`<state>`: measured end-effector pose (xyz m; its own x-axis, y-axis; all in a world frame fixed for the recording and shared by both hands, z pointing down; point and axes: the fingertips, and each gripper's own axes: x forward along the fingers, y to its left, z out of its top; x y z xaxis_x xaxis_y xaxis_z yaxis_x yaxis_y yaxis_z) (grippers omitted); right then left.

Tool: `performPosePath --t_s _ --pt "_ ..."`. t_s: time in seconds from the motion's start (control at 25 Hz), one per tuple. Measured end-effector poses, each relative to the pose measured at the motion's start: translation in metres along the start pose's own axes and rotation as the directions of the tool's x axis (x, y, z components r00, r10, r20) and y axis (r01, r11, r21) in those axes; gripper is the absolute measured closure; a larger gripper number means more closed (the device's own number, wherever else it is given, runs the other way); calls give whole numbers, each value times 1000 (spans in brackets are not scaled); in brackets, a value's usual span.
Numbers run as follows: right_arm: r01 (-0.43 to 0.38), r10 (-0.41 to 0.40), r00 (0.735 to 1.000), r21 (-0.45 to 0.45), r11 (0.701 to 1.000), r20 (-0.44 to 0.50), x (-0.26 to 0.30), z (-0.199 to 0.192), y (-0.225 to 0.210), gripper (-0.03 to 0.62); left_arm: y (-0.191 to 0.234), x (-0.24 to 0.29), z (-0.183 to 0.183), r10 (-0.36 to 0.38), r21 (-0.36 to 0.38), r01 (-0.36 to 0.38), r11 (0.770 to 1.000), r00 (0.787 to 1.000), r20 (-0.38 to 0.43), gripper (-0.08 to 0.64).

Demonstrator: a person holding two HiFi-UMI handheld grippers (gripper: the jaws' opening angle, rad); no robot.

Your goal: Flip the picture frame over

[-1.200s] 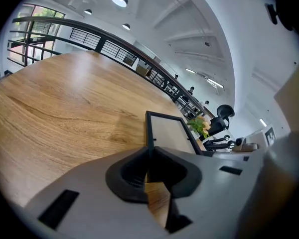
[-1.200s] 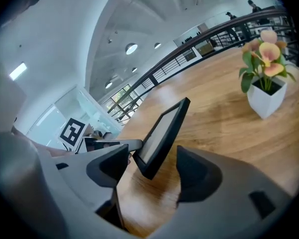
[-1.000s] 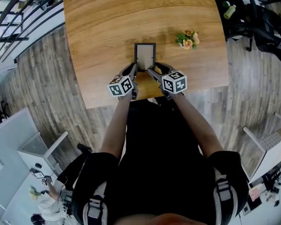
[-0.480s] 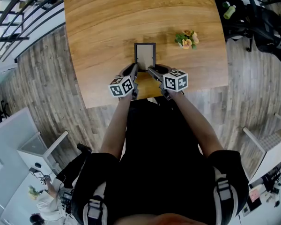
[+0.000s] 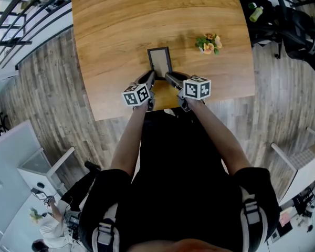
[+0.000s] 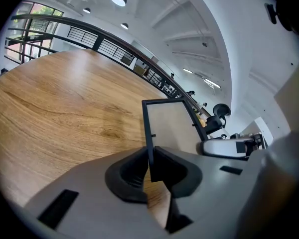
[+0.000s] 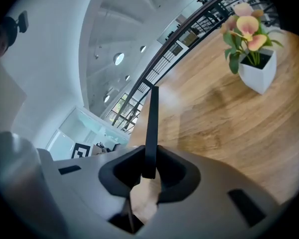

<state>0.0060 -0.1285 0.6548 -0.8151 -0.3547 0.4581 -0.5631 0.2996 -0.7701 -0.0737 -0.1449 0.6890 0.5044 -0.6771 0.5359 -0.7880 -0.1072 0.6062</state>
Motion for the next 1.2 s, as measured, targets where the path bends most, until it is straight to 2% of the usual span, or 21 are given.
performPosePath --t_s 0.2,0.32,0.52,0.64,0.84,1.0,1.12,1.2 --pt "33 -34 999 -63 997 -12 -1 -2 -2 515 -2 4 -8 -3 43 4 999 999 -36 495" --pt "55 -57 998 -106 993 -16 -2 -3 -3 515 -8 0 1 -1 81 1 997 1000 0 494" --pt "92 -102 994 -203 975 -40 1 -13 -18 515 -29 -2 22 -43 67 39 997 997 59 485" --pt "130 -147 988 -287 949 -38 -1 -12 -22 515 -42 -1 29 -79 50 75 996 994 70 472" --pt "195 -230 973 -482 854 -14 -1 -6 -20 515 -57 3 25 -142 -8 142 990 989 50 414" --pt "216 -272 962 -621 753 5 0 -5 -11 515 -69 -1 28 -174 -84 181 980 981 85 383" --pt "233 -306 952 -690 685 18 1 -5 -6 515 -74 -2 35 -194 -131 209 969 974 118 373" --pt "249 -333 942 -737 629 34 2 -5 -7 515 -76 -1 39 -198 -154 217 964 971 133 373"
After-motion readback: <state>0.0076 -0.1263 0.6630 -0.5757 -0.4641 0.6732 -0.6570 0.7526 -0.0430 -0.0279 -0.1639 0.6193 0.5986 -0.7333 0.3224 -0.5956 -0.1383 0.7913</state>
